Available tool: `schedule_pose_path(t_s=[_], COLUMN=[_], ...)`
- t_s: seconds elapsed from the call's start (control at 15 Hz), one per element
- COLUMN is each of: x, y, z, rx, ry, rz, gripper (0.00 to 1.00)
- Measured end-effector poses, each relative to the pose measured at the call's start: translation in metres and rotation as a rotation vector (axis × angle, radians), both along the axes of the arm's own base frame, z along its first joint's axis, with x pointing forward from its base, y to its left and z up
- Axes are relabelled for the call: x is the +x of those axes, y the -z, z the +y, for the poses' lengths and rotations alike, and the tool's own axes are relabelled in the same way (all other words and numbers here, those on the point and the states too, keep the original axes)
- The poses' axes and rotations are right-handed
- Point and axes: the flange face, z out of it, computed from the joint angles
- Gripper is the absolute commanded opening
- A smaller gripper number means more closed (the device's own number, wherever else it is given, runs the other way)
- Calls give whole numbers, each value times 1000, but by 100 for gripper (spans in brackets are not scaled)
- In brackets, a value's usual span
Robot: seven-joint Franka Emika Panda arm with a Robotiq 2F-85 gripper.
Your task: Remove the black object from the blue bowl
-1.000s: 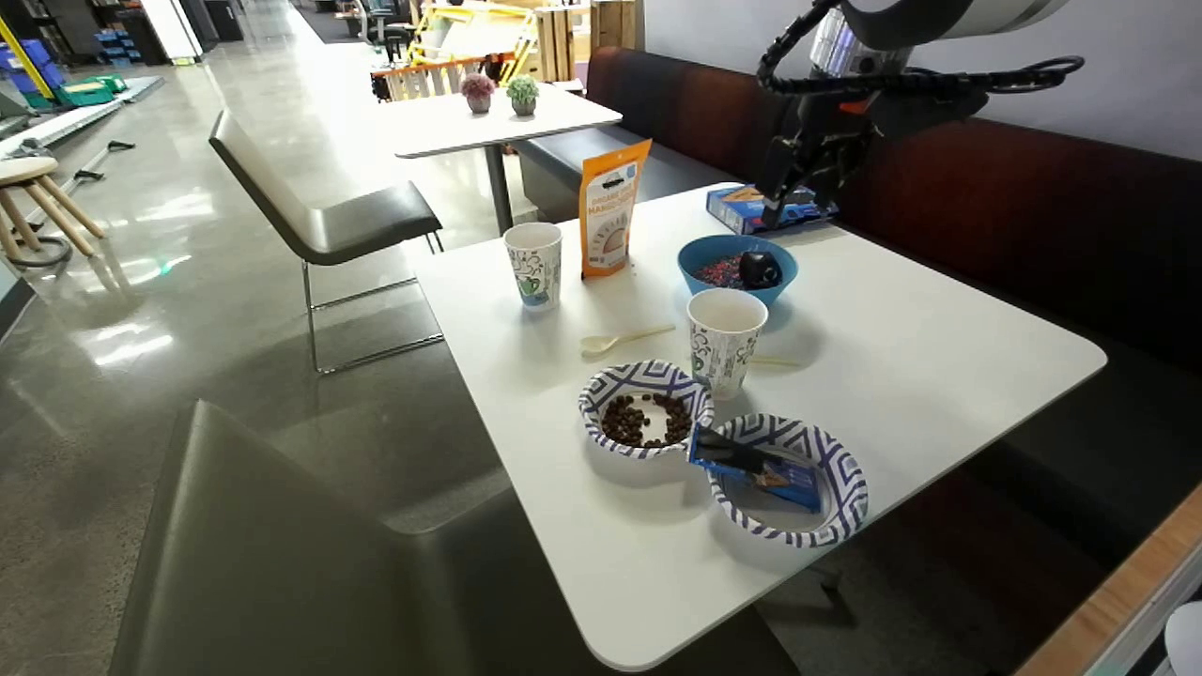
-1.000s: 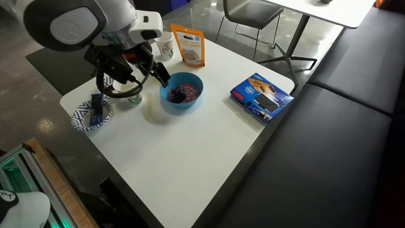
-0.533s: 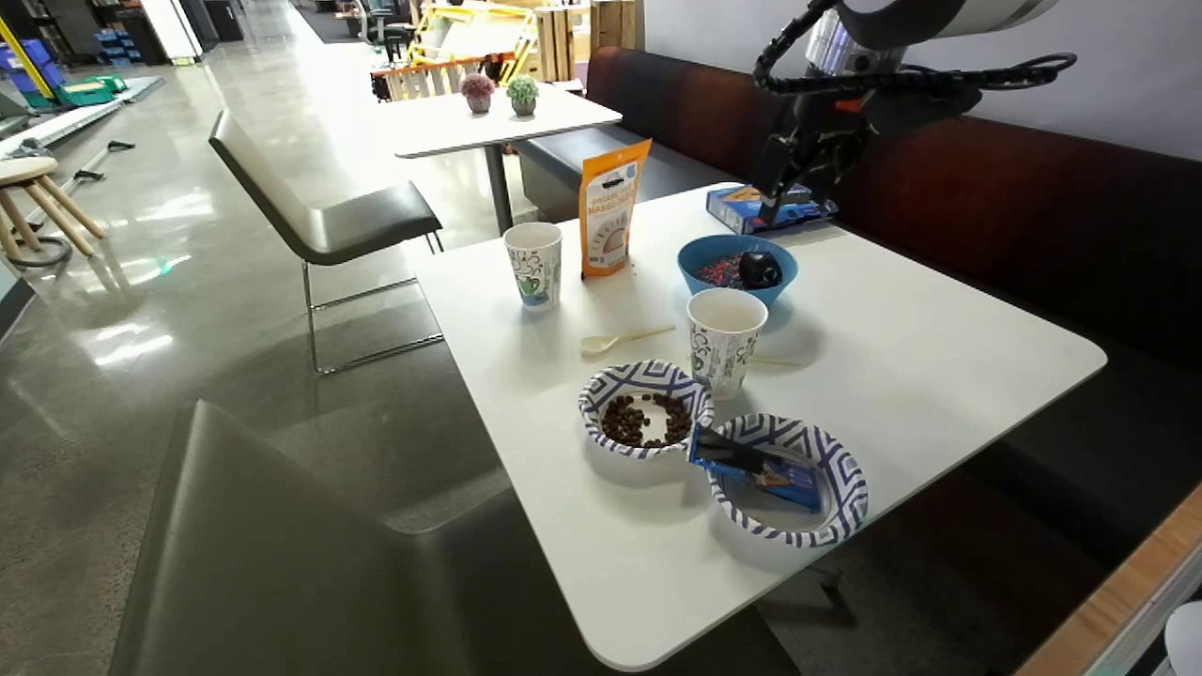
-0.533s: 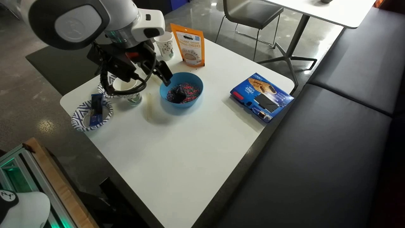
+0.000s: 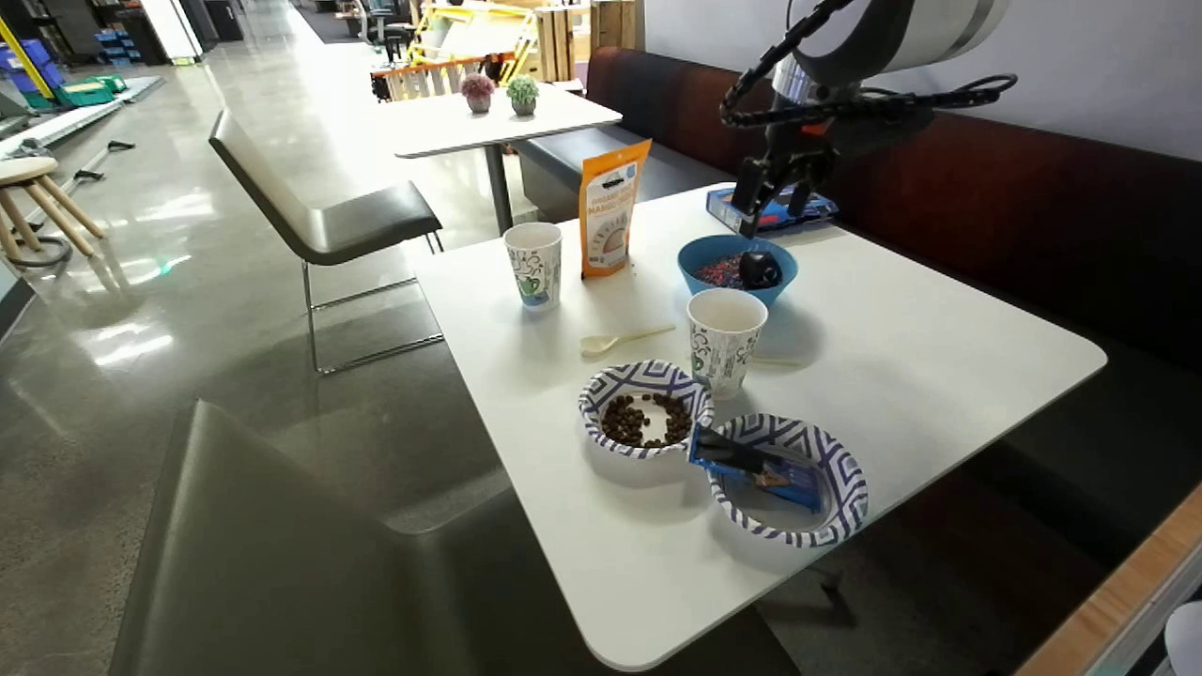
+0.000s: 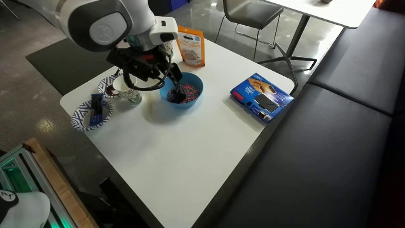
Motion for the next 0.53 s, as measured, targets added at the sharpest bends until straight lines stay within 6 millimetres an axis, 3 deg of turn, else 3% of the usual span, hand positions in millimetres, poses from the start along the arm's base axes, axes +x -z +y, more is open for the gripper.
schedule_pose_path(t_s=[0.53], x=[28], y=[45], z=[-12], rx=[-26], ry=[-54], rz=[-6], gripper=[100])
